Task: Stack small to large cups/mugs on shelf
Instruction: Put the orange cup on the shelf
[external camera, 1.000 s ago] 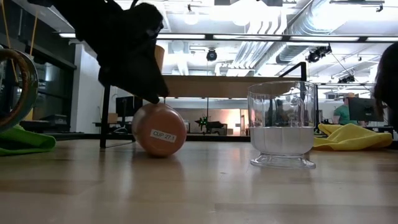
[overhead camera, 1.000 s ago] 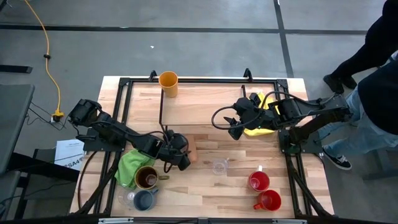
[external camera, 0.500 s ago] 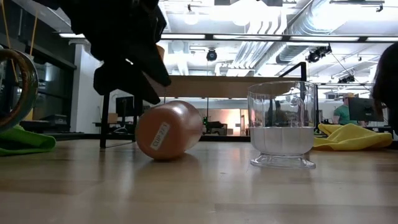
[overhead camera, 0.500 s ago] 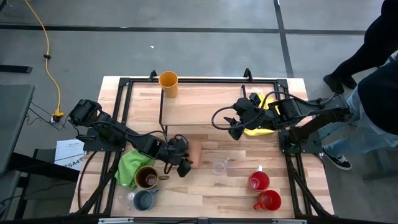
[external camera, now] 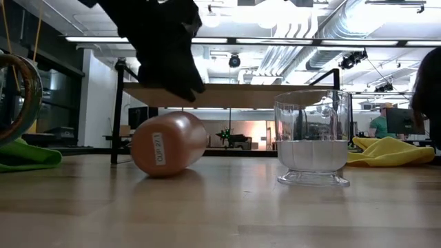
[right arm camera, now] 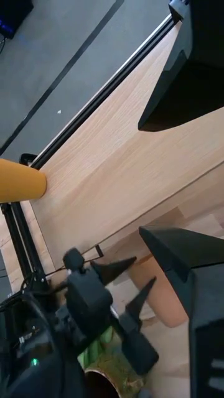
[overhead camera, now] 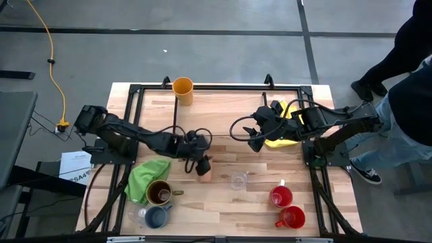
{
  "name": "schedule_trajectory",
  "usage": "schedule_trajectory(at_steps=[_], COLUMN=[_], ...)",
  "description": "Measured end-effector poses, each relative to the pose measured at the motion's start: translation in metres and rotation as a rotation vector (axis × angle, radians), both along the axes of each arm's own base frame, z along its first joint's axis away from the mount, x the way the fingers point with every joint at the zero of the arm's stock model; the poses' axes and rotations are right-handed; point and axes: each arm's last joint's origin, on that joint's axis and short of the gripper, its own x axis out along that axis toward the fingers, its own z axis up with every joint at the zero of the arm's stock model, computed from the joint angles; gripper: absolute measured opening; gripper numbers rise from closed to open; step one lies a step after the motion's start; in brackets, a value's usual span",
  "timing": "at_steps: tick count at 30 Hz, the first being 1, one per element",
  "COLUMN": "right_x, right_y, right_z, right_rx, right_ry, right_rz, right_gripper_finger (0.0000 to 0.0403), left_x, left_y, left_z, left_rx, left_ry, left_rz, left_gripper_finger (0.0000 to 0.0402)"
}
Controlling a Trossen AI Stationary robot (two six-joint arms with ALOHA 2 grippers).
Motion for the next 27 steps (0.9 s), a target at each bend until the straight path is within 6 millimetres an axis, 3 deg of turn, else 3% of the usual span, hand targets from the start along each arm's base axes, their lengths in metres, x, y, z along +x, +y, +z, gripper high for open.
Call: schedule_trajectory(at_steps=[8,20,27], right_x=[0.0,0.0,0.0], right_y=[0.0,0.0,0.0], right_z=[0.0,0.0,0.0], right_rx=[0.003,0.009,0.009], right_ry=[-0.002,-0.001,0.0], right_rz=[-0.002,0.003,0.003], right_gripper_finger=[0.0252,0.0252,0.0252], left_x=[-0.003,-0.019,-0.018], left_y=[0.016,0.013,0.01], left_z=[-0.001,-0.017,-0.014], left_rx=[-0.088,-0.181,-0.28], left_ry=[0.065,0.275,0.262], left_rz=[-0.049,-0.109,-0.146], left_gripper_finger=[0.02,0.02,0.02])
